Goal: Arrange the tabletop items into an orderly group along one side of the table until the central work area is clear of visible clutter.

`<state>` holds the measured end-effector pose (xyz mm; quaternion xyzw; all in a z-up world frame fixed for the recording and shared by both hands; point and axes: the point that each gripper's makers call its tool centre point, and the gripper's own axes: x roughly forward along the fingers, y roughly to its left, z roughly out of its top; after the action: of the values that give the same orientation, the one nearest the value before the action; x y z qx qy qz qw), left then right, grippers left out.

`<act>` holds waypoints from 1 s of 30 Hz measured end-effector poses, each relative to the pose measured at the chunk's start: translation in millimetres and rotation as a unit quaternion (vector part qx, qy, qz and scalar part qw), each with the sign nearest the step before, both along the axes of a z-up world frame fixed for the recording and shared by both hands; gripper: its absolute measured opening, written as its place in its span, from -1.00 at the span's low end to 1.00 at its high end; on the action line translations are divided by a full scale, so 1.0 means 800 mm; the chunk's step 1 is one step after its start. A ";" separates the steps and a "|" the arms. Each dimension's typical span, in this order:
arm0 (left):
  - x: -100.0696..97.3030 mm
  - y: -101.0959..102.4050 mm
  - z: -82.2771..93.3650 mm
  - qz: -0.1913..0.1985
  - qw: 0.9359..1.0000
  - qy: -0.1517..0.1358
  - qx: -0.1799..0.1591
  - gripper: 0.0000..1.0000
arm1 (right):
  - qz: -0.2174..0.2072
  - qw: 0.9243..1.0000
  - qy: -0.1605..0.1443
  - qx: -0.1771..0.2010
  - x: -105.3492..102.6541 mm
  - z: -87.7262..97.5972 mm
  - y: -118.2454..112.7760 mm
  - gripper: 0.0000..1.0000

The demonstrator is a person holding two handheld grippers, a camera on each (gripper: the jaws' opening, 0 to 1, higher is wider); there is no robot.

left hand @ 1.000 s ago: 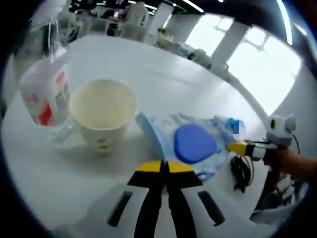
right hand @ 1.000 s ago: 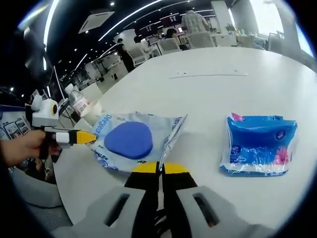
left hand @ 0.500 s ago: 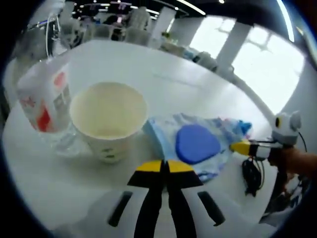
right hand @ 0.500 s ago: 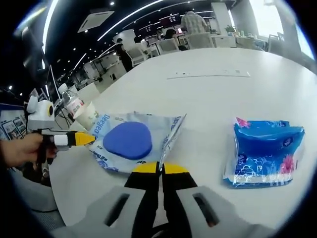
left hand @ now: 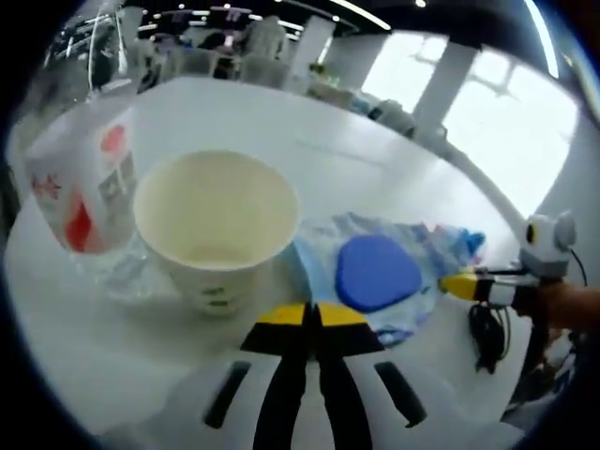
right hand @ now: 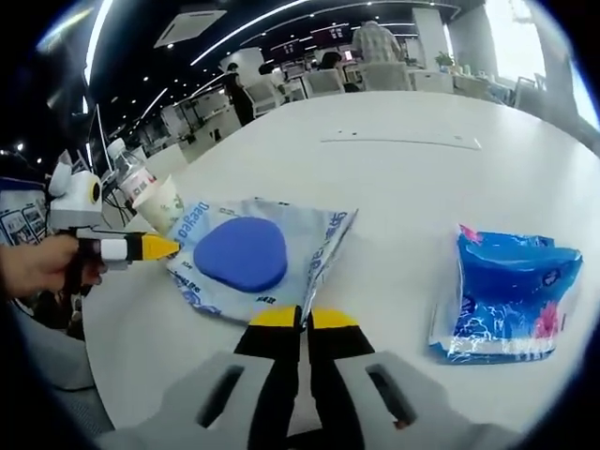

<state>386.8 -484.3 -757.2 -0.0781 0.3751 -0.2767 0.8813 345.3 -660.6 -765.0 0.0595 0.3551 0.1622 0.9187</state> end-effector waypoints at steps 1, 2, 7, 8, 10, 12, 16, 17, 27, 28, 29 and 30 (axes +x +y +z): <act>0.000 0.000 0.000 -0.001 1.000 -0.001 0.000 -1.00 | 0.001 1.000 0.000 -0.001 0.000 0.000 0.000 -0.98; 0.000 0.000 0.000 -0.003 1.000 -0.003 0.002 -1.00 | 0.000 1.000 0.001 -0.001 0.000 0.000 0.001 -0.98; 0.002 0.000 0.000 -0.005 1.000 -0.007 0.005 -0.99 | 0.009 1.000 0.002 -0.013 -0.003 0.000 0.003 -0.98; 0.002 0.000 0.000 -0.004 1.000 -0.007 0.005 -0.99 | 0.010 1.000 0.002 -0.015 -0.003 0.000 0.002 -0.97; 0.002 0.000 0.000 -0.002 1.000 -0.006 0.004 -0.99 | 0.013 1.000 -0.001 -0.021 -0.003 0.000 0.002 -0.97; 0.002 0.001 0.000 0.000 1.000 -0.001 0.001 -0.97 | 0.012 1.000 0.000 -0.021 -0.003 -0.001 0.002 -0.97; -0.002 0.003 0.000 0.004 1.000 0.019 -0.010 -0.93 | 0.014 1.000 0.000 -0.026 -0.004 -0.001 0.001 -0.97; -0.003 0.003 0.000 0.002 1.000 0.019 -0.007 -0.91 | 0.014 1.000 0.001 -0.025 -0.004 -0.001 0.001 -0.97; -0.020 0.015 0.004 -0.011 1.000 0.017 0.021 -0.61 | -0.001 1.000 0.005 -0.023 -0.007 -0.001 0.001 -0.96; -0.023 0.016 0.005 -0.011 1.000 0.016 0.022 -0.60 | -0.002 1.000 0.005 -0.022 -0.007 -0.001 0.000 -0.95; -0.028 0.018 0.007 -0.016 0.999 0.014 0.026 -0.57 | -0.001 1.000 0.006 -0.022 -0.007 -0.002 0.000 -0.94; -0.032 0.019 0.007 -0.023 0.999 0.012 0.031 -0.55 | 0.000 1.000 0.005 -0.024 -0.008 -0.002 0.000 -0.93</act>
<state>361.1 -469.3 -751.4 -0.0452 0.3956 -0.2840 0.8722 339.3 -660.3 -766.3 0.0383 0.3632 0.1539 0.9181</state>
